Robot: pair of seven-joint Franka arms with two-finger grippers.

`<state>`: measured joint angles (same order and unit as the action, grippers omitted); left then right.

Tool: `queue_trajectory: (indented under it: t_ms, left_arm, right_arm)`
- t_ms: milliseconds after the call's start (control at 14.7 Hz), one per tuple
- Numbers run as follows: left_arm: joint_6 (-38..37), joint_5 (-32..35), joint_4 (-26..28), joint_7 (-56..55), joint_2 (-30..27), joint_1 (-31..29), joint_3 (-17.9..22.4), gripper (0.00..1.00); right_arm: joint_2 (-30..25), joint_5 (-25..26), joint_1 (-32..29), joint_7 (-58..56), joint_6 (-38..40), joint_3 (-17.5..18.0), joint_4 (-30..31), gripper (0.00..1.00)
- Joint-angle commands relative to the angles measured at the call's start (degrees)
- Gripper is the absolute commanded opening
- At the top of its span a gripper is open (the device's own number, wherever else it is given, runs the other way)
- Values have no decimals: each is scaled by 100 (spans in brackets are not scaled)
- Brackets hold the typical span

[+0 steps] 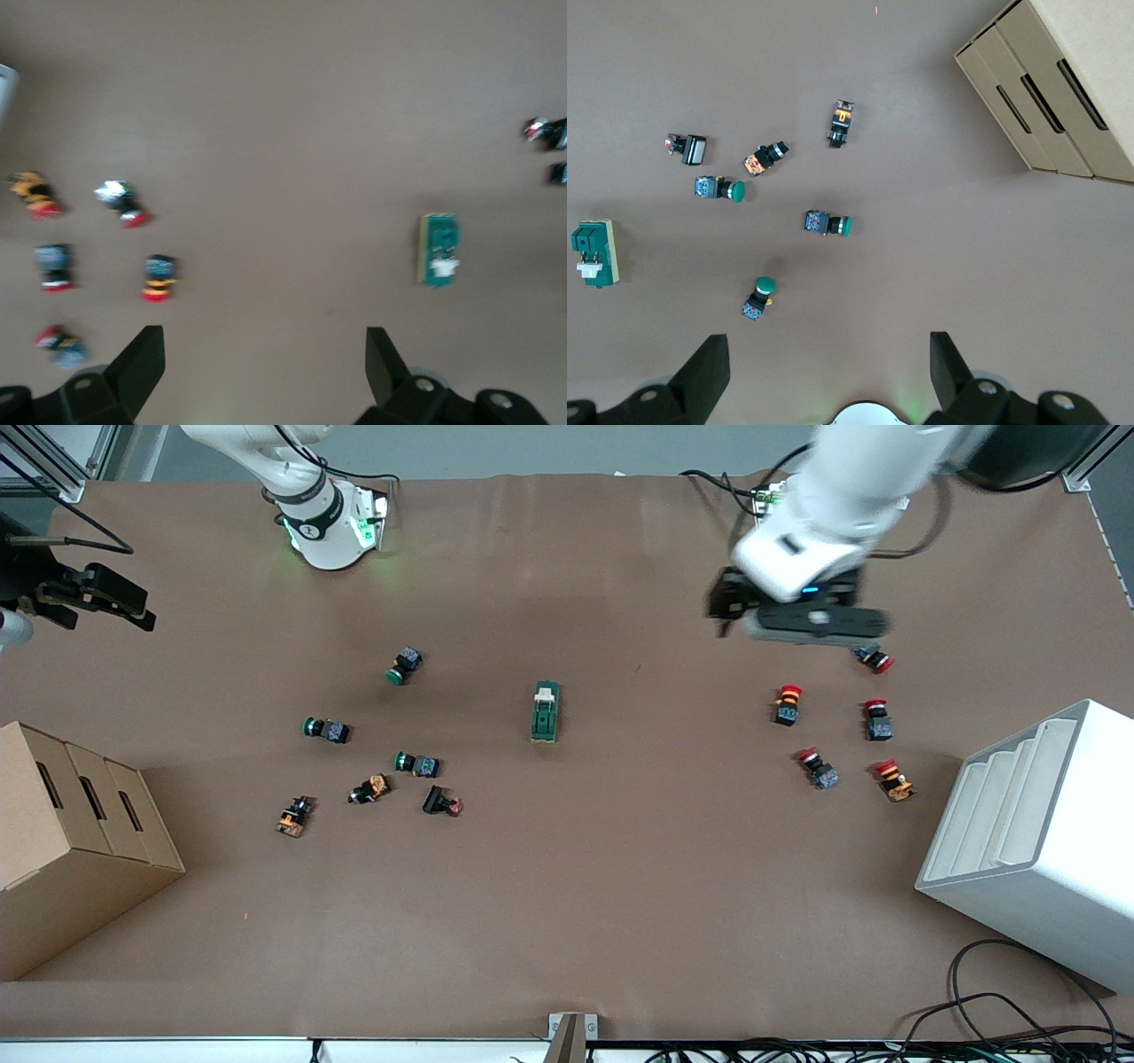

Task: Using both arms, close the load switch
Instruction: 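Move the left gripper over the green load switch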

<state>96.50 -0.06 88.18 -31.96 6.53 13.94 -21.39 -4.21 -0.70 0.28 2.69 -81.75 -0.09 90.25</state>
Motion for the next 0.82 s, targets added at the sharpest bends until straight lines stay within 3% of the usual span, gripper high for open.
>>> queue_trajectory:
  t_ms: [0, 273, 545, 750]
  left_arm:
    - [735, 68, 312, -1080, 313, 536, -146, 100]
    - [1826, 1015, 858, -2979, 831, 1636, -155, 100]
    - [2144, 2611, 946, -5102, 1543, 2629, -164, 100]
    - [2285, 3704, 1358, -6407, 1764, 3139, -172, 100]
  right_arm:
    - [-115, -35, 25, 12, 28, -35, -16, 100]
    - [86, -44, -28, 12, 19, -61, -52, 100]
    - [639, -35, -81, -41, -104, -61, -69, 100]
    - [1053, -26, -221, -102, -261, -70, -280, 100]
